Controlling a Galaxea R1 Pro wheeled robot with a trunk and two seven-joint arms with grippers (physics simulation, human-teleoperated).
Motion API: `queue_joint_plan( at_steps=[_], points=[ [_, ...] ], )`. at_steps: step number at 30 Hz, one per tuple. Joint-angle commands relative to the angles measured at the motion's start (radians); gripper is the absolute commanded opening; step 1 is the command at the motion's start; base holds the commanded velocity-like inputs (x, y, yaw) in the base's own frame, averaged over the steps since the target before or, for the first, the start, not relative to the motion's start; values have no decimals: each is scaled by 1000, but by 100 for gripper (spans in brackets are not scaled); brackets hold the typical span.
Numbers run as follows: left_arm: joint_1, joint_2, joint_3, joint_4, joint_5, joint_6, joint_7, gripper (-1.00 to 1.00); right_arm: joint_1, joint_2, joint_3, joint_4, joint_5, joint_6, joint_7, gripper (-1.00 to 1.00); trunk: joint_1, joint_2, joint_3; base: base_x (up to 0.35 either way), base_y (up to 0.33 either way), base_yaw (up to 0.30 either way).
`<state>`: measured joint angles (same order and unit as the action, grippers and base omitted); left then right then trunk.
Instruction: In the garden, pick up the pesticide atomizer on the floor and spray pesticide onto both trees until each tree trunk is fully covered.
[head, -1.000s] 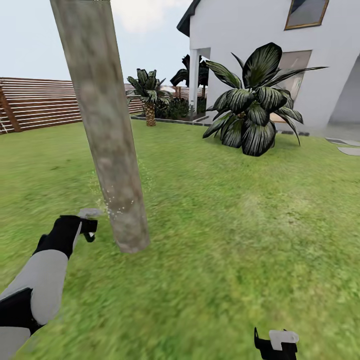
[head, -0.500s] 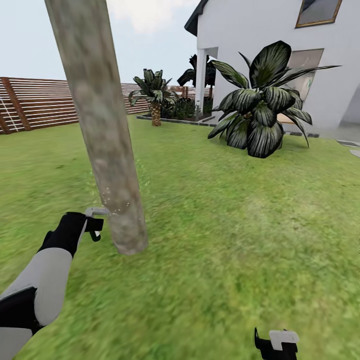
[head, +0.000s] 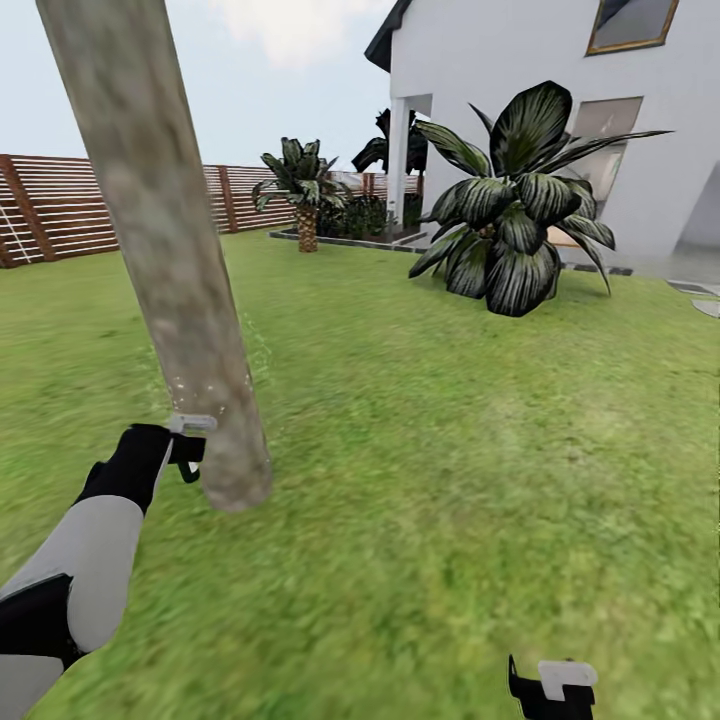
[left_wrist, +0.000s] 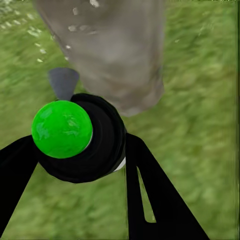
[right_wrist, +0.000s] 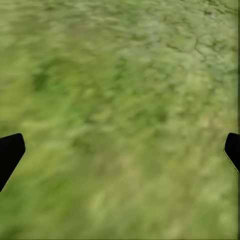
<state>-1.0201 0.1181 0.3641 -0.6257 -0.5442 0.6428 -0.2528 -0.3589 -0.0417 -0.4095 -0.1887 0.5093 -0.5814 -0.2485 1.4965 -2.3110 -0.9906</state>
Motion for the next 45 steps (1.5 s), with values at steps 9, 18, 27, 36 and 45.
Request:
queue_joint_plan(
  at_steps=[9, 18, 27, 36, 45],
  points=[
    [0, 0, 0, -1, 0, 0, 1, -100, 0, 0, 0, 0, 0, 0, 0, 100, 0, 0, 0, 156, -252, 48],
    [9, 3, 4, -57, -5, 3, 1, -100, 0, 0, 0, 0, 0, 0, 0, 100, 0, 0, 0, 25, -269, 270],
    [7, -80, -1, -28, -2, 1, 32, -100, 0, 0, 0, 0, 0, 0, 0, 100, 0, 0, 0, 66, -272, 154],
    [22, 19, 5, 30, 2, 0, 40, -100, 0, -1, 0, 0, 0, 0, 0, 100, 0, 0, 0, 162, -256, 1],
    [25, 41, 10, 68, 2, 0, 44, -100, 0, 0, 0, 0, 0, 0, 0, 100, 0, 0, 0, 164, -249, 0]
  ],
)
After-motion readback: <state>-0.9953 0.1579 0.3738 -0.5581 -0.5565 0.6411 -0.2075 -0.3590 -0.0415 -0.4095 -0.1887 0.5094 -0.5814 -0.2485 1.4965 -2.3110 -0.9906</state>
